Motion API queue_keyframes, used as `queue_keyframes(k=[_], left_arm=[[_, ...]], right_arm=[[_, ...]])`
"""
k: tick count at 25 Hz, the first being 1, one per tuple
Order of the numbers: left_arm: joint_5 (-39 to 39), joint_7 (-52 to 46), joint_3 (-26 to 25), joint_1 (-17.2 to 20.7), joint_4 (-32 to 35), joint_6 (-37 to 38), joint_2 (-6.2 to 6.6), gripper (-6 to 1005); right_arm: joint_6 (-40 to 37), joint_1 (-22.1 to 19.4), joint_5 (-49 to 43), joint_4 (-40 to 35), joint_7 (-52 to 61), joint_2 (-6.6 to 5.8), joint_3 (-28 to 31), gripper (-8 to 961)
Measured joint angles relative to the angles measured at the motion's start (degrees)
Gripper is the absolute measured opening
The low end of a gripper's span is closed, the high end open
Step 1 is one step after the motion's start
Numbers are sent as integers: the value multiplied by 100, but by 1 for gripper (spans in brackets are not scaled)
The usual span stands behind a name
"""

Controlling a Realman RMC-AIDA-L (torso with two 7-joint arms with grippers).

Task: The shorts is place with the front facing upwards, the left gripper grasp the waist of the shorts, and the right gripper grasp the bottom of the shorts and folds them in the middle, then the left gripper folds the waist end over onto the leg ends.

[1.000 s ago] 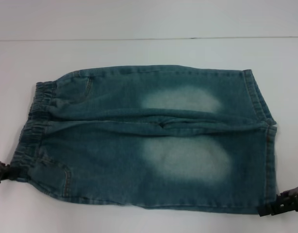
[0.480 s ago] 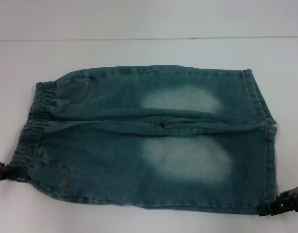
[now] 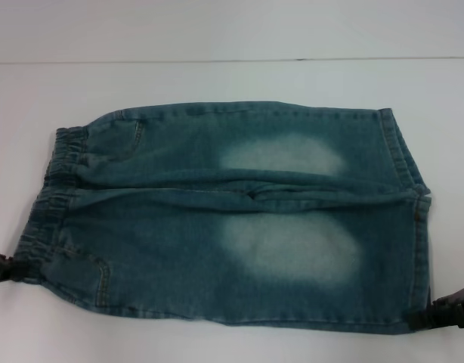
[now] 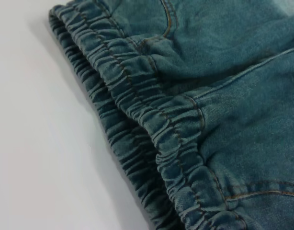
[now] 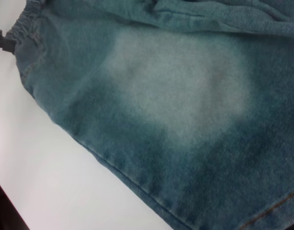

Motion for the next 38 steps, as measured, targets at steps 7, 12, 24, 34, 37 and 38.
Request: queue_keyframes(k=[7,12,24,34,37,38], left_arm=[[1,0,-8,14,0,17,-11,43],[1,0,-19,33,0,22,-26,43],[-60,-270,-165,-214,-50,158,121,42],[-75,-593,-197,-636,-43,377,86,42],[-102,-667,-201,-676,-22,383,111,42],[-119,-692,-202,-682,-17,374,123,42]], right_arm=[[116,15,-10,73,-31,-14,-31,185],[122,14,-7,90,-95,-21,-43,101],[-78,71,312,124,-791,-174,429,49],[-15,326,945,83,-1153,-154,433,49],[1,330,1171,74,-1203,-199,477,49],[36,331,1246,79,-1233,-220,527,49]])
